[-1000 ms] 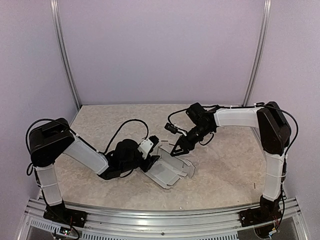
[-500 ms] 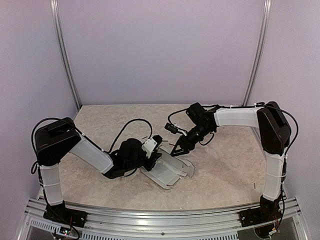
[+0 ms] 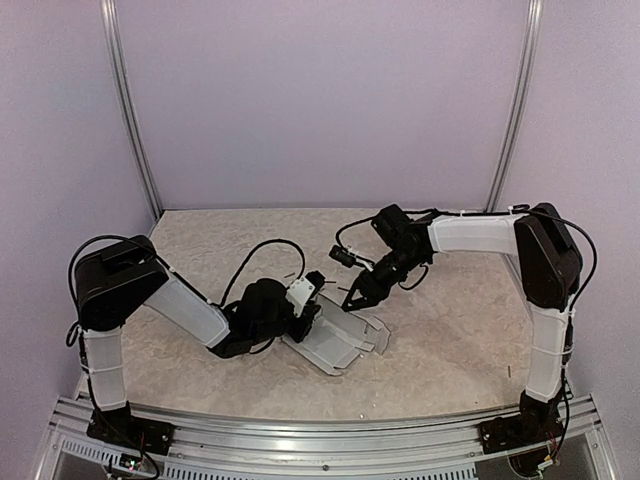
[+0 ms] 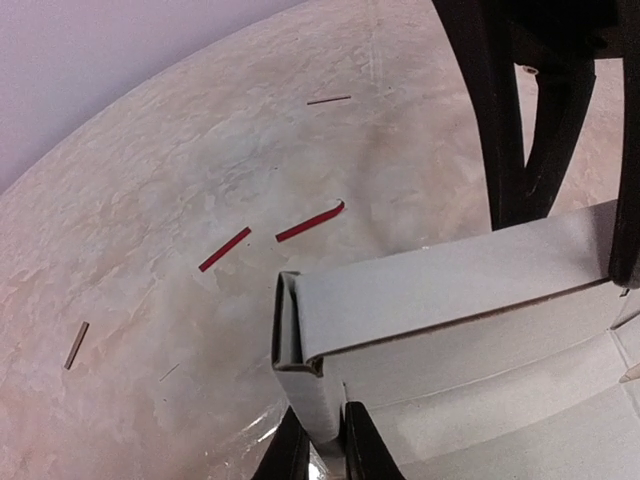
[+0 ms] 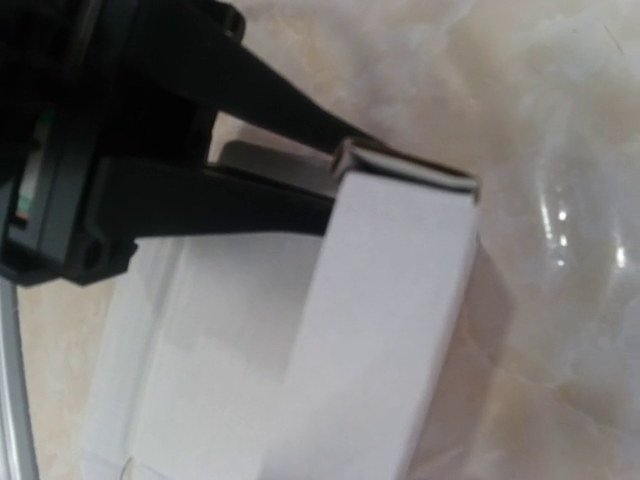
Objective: Fold the paper box
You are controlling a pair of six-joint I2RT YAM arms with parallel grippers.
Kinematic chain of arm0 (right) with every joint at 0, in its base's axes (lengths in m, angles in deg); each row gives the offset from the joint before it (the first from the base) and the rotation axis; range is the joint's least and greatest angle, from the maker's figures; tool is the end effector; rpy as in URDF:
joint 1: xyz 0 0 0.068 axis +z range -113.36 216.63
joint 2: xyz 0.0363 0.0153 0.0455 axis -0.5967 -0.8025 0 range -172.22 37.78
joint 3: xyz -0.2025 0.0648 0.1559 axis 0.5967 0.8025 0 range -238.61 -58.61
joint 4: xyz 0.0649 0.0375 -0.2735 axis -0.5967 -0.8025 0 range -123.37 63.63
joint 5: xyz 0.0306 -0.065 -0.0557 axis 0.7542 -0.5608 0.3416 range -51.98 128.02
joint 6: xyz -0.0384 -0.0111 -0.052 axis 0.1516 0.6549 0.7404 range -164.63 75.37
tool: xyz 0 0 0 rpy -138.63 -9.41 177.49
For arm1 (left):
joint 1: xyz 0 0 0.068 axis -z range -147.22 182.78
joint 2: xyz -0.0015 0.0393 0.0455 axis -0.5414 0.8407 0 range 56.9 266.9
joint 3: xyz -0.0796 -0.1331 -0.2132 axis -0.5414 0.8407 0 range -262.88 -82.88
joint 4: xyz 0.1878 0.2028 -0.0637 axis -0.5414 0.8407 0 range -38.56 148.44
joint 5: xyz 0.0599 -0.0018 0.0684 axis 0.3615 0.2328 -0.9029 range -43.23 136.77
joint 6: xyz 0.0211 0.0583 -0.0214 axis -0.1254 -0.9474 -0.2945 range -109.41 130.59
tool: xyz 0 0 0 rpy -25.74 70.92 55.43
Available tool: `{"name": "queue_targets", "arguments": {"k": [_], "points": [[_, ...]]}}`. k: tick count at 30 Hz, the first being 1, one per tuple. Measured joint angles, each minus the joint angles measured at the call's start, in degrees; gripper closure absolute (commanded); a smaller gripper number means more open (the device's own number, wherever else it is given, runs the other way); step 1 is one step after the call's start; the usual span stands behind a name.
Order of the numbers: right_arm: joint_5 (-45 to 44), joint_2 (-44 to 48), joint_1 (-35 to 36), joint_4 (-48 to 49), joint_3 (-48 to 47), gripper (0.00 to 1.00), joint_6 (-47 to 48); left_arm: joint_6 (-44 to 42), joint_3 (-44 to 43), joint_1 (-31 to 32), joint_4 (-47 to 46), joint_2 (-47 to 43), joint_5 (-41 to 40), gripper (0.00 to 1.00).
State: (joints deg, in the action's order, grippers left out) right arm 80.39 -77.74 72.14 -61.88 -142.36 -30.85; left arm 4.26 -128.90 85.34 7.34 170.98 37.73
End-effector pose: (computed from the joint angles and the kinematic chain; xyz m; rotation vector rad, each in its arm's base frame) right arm 0.3321 0.2796 0.1494 -1.3075 2.3500 1.1220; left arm 0.2459 -0.3080 0.0685 0.8933 1.7914 -0.3647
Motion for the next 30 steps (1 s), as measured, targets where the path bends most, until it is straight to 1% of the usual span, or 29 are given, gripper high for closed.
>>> {"name": "queue_targets", "arguments": {"k": [6, 13, 15, 22, 30], "points": [[-1.6, 0.0, 0.4, 0.0, -0.1, 0.63, 0.0, 0.1, -1.0, 0.0, 0.0, 0.7, -0.6, 0.89], [-1.5, 0.0, 0.0, -1.9, -2.0, 0.52, 0.3, 0.0, -1.2, 0.0, 0.0, 0.8, -0.7, 0.88], [-0.6, 0.1, -0.6, -2.8, -3.0, 0.50, 0.4, 0.0, -1.2, 0.0, 0.0, 0.7, -0.4, 0.88], [0.9, 2.5, -4.4, -4.7, -3.0, 0.50, 0.8, -0.6, -0.6, 0.0, 2.9, -2.5, -0.3, 0.88], [1.2, 2.8, -4.6, -8.3, 0.4, 0.46, 3.7, -0.6, -0.6, 0.0, 4.1, -3.0, -0.6, 0.88]]}}
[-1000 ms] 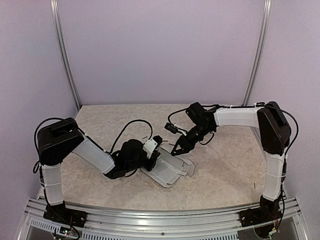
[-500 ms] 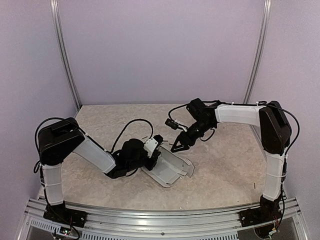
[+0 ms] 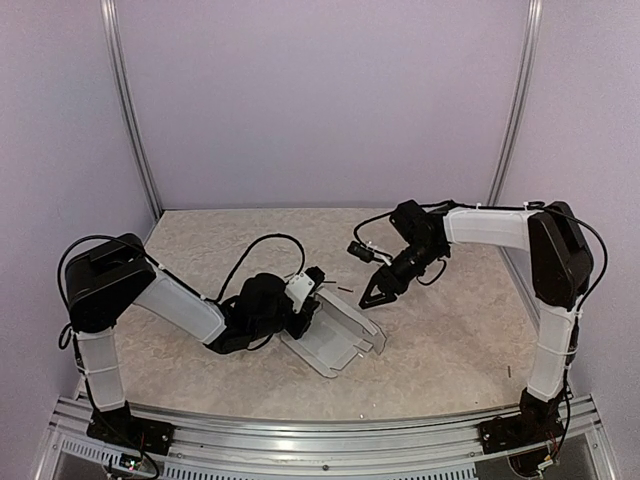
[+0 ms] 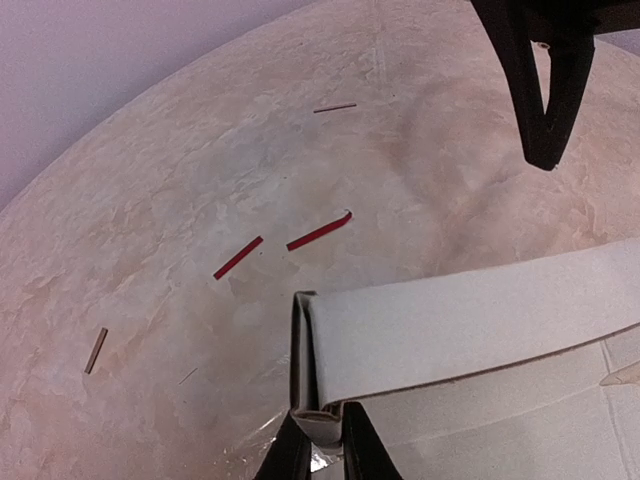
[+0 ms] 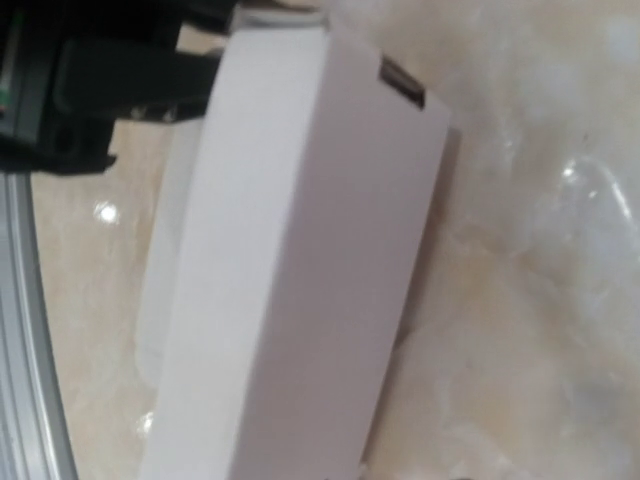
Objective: Fold the paper box
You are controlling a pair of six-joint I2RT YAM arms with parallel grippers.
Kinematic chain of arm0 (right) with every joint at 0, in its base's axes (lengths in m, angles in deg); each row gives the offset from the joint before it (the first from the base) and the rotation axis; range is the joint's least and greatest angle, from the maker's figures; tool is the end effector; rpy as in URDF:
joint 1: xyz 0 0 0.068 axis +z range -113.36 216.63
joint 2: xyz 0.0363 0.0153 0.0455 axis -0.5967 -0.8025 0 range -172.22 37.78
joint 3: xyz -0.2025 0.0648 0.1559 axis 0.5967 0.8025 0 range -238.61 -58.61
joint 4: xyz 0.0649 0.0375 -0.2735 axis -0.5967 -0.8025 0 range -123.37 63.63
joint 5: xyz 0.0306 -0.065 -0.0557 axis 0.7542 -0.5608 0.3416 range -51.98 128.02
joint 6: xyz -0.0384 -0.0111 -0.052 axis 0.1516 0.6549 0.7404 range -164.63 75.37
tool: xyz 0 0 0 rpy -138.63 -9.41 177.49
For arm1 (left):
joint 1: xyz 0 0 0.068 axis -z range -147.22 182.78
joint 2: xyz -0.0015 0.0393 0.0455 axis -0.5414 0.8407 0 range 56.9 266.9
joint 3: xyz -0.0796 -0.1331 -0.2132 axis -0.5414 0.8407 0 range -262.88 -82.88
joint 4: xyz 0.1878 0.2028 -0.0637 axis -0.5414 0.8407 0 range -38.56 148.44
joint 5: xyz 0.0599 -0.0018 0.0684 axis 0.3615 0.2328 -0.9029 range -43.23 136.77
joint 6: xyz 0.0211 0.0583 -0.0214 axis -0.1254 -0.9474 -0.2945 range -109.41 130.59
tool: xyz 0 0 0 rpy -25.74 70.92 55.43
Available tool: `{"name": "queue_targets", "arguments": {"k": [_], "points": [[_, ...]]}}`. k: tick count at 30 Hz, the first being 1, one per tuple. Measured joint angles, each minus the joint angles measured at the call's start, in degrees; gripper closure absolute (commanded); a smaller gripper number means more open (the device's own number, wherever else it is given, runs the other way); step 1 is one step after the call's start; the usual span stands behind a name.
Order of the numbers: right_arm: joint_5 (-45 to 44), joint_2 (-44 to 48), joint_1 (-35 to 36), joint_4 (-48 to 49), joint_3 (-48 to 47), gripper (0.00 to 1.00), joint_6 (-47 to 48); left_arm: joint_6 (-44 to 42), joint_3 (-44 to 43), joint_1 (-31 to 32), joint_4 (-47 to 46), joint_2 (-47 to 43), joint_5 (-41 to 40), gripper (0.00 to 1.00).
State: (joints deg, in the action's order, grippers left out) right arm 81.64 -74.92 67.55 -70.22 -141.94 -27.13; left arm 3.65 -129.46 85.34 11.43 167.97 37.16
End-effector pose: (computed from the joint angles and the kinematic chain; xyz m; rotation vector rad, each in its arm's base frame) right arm 0.3367 0.2431 0.1622 -1.2655 2.4226 1.1313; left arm 0.2469 -0.3084 0.0827 0.9009 1.7948 -0.3448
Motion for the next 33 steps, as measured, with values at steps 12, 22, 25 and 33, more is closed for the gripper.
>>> {"name": "queue_targets", "arguments": {"k": [12, 22, 25, 33], "points": [[-2.3, 3.3, -0.3, -0.9, 5.1, 0.48, 4.3, 0.8, 4.0, 1.7, 5.2, -5.0, 0.2, 0.48], [-12.8, 15.7, -2.3, 3.8, 18.4, 0.51, 9.2, -2.4, -8.4, 1.1, 23.9, -16.6, 7.7, 0.42], [-15.6, 17.1, -2.3, 5.5, 21.9, 0.51, 10.6, -4.0, -17.8, -0.9, 28.2, -12.7, 11.7, 0.42], [-19.7, 17.2, 1.6, 8.8, 23.7, 0.48, 12.4, -10.0, -29.2, -6.1, 39.6, -0.6, 23.6, 0.44]]}}
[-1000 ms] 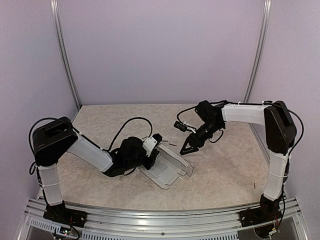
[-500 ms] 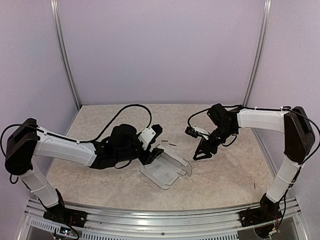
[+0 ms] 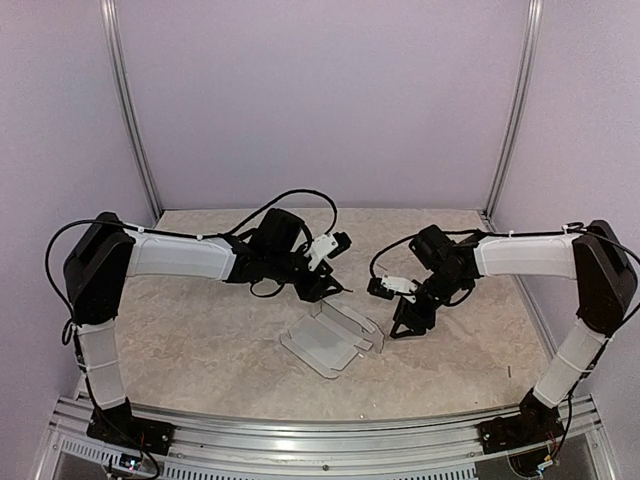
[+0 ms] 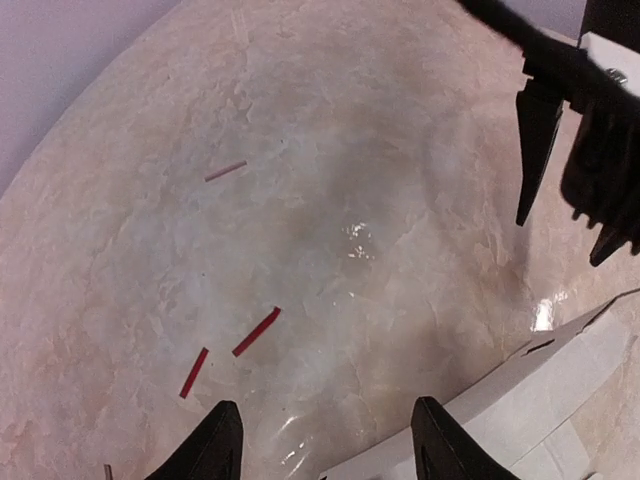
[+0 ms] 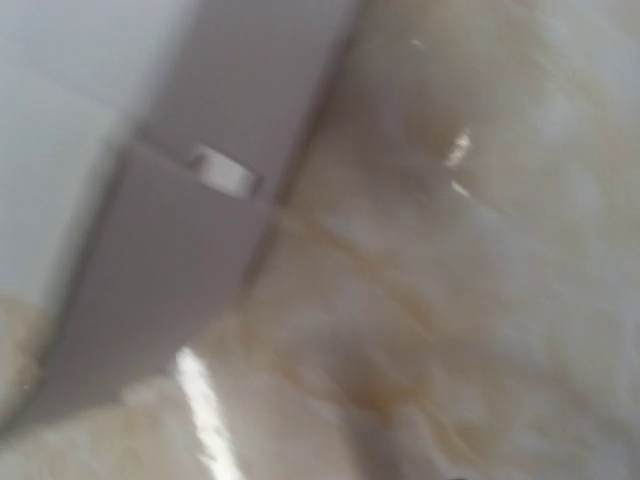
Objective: Fold the paper box
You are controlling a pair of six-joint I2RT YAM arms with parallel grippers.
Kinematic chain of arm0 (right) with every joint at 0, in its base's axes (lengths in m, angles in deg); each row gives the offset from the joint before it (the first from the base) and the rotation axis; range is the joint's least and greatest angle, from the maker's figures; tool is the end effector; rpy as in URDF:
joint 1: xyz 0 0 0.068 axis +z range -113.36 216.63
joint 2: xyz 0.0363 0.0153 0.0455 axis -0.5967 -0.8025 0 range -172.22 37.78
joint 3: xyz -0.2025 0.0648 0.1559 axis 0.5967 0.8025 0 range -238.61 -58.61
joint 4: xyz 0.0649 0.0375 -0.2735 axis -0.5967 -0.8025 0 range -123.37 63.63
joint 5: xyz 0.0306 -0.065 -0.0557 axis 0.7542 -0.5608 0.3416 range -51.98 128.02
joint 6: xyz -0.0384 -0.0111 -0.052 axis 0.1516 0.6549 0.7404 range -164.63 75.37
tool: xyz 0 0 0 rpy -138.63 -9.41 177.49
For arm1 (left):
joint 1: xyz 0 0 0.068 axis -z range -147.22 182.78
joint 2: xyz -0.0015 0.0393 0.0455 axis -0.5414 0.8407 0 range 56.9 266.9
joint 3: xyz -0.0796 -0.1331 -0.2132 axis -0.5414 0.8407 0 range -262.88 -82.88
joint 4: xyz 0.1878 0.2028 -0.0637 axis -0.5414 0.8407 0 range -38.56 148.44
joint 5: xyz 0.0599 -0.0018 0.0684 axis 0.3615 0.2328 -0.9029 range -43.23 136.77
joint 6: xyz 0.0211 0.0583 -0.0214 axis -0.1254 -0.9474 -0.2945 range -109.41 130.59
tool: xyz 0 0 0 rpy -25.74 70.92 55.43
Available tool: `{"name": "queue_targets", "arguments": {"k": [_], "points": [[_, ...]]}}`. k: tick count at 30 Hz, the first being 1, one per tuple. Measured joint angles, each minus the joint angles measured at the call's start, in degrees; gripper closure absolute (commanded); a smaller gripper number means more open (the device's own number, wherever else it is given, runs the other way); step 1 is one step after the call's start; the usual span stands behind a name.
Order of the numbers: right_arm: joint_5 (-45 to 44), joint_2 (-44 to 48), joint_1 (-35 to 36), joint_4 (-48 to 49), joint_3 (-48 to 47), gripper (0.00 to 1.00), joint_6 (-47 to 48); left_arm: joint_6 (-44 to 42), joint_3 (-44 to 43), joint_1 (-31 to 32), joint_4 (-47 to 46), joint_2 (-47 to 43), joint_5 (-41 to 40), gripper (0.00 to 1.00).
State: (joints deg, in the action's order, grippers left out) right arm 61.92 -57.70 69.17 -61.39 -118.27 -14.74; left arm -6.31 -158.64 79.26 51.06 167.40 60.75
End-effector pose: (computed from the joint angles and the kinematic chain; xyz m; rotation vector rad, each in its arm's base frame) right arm 0.2727 0.1988 0.1439 -1.5140 2.3087 0.5945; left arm 0.3121 -0.3468 0.1782 1.2768 1.7971 -0.5571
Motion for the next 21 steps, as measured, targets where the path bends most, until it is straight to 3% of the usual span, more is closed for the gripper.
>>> {"name": "queue_targets", "arguments": {"k": [12, 21], "points": [[0.1, -4.5, 4.1, 0.9, -3.1, 0.50, -0.1, -0.6, 1.0, -2.1, 6.0, 1.9, 4.9, 0.48], [2.0, -10.1, 4.4, 1.5, -10.7, 0.50, -1.5, 3.9, 9.3, -1.8, 6.3, -6.2, 4.1, 0.49]]}}
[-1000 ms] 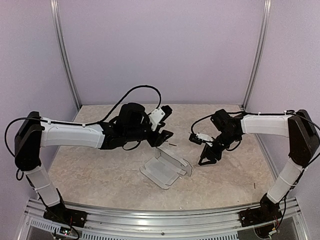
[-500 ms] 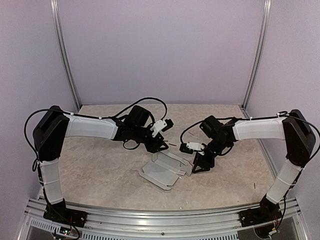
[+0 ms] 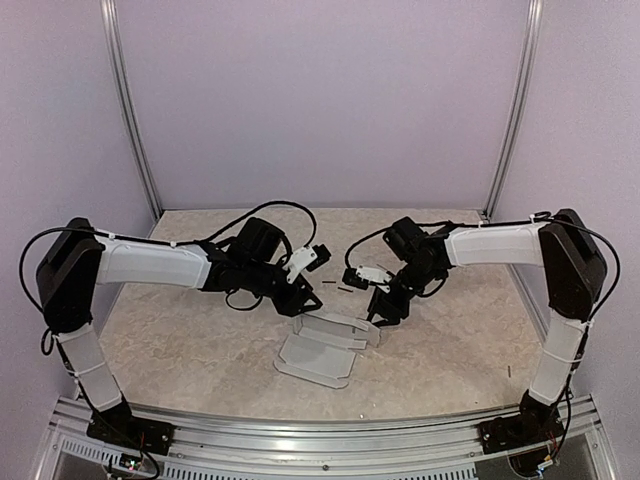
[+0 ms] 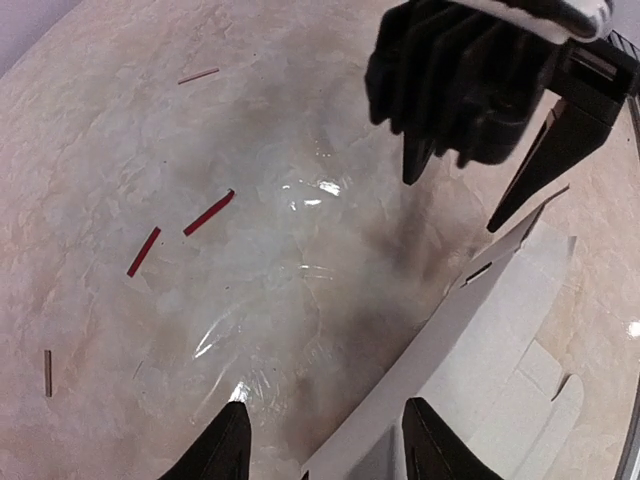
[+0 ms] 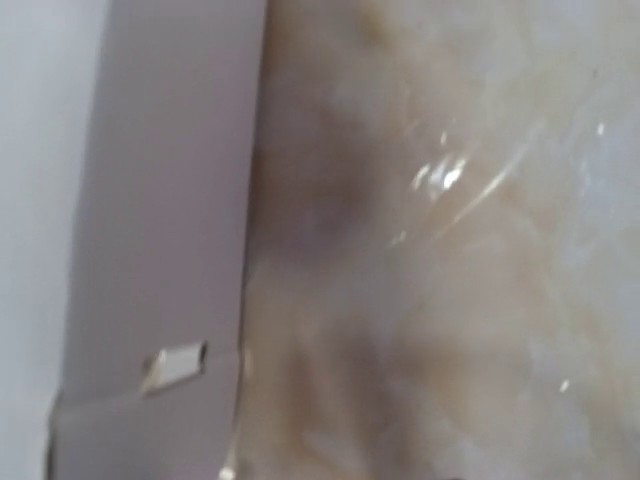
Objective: Fold the paper box
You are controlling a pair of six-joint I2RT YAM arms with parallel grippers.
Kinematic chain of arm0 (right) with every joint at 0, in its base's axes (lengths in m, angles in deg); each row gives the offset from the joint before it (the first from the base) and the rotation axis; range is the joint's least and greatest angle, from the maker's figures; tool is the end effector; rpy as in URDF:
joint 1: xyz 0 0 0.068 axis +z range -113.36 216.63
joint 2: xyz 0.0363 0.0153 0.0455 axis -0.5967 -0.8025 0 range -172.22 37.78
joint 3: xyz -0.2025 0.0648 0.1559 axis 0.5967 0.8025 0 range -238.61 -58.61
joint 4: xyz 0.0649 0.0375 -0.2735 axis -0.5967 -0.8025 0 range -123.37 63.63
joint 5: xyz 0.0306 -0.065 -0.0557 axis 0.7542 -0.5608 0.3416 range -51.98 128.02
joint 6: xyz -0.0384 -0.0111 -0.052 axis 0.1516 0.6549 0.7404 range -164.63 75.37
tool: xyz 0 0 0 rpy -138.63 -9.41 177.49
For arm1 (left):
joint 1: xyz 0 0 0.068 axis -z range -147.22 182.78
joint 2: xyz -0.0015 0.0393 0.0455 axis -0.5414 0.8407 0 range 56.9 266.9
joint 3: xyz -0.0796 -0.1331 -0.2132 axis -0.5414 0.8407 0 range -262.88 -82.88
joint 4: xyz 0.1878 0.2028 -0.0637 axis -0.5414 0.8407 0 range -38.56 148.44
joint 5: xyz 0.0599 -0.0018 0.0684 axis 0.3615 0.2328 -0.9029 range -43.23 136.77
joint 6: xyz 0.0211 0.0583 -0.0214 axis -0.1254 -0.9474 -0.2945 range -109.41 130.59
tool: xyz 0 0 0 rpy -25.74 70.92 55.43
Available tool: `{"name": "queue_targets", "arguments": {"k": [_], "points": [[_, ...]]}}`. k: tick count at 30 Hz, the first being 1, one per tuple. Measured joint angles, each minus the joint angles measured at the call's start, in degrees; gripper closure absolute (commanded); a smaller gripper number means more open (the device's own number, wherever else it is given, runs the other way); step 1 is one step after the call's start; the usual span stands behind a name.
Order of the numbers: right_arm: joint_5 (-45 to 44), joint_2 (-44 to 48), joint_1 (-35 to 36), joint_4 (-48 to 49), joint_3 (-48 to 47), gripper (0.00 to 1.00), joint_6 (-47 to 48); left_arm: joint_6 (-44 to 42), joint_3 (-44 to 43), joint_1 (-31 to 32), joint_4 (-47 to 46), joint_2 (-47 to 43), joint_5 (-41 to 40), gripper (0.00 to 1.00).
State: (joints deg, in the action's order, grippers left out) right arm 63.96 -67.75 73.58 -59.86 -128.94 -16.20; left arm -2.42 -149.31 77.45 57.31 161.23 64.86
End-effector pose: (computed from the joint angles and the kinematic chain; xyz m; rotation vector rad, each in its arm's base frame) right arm 0.2948 0.2499 0.1408 -1.5745 2.2348 0.6654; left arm 0.2878 -0.3071 0.1574 1.2851 1.9996 -0.6393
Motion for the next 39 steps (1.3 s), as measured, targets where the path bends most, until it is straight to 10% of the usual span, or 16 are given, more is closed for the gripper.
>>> {"name": "queue_targets", "arguments": {"k": [11, 39], "points": [[0.3, -1.7, -0.5, 0.5, -1.0, 0.50, -0.3, -3.6, 3.9, 7.7, 0.5, -9.3, -9.6, 0.46], [2.5, 8.8, -3.6, 0.0, 10.9, 0.47, 1.8, -18.3, -3.3, 12.8, 1.9, 2.7, -22.3, 0.60]]}}
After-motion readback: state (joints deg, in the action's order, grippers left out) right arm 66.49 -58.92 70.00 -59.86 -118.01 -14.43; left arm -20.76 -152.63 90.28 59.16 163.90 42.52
